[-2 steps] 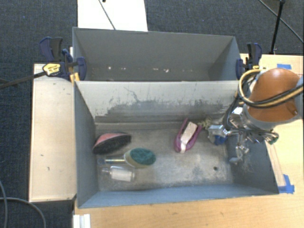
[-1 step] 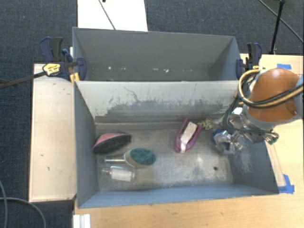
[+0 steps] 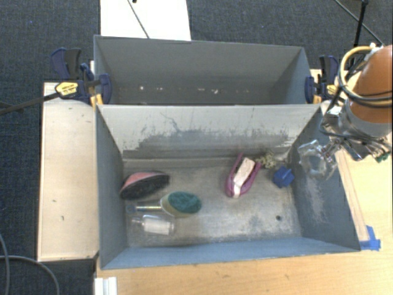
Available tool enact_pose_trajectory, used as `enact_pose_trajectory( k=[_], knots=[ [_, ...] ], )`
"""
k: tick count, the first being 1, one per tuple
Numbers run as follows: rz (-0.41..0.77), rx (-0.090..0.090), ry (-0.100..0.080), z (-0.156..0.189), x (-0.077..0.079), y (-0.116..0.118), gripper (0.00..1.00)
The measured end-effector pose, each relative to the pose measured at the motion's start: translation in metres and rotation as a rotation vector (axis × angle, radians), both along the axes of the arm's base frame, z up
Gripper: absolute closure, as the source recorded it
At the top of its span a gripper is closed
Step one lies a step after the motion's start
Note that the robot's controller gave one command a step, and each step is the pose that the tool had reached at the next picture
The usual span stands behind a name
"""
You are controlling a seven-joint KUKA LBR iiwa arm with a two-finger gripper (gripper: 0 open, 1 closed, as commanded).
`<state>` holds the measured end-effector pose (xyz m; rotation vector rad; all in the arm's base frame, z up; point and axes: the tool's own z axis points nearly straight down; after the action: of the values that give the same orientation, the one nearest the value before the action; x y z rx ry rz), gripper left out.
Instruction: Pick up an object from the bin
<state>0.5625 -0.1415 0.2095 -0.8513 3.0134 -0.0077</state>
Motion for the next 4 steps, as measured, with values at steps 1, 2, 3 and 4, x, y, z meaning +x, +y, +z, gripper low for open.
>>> enact_pose_trajectory(
  k=[1,2,3,4],
  knots=[
    [-0.003,0.003,0.008,-0.005,-0.002,0.0,0.0],
    [0.148,0.004,0.014,-0.1,0.013,0.003,0.0],
    [0.42,0.021,0.008,-0.13,0.028,0.005,0.0],
    [0.418,0.012,0.008,-0.13,0.027,-0.001,1.0]
  ],
)
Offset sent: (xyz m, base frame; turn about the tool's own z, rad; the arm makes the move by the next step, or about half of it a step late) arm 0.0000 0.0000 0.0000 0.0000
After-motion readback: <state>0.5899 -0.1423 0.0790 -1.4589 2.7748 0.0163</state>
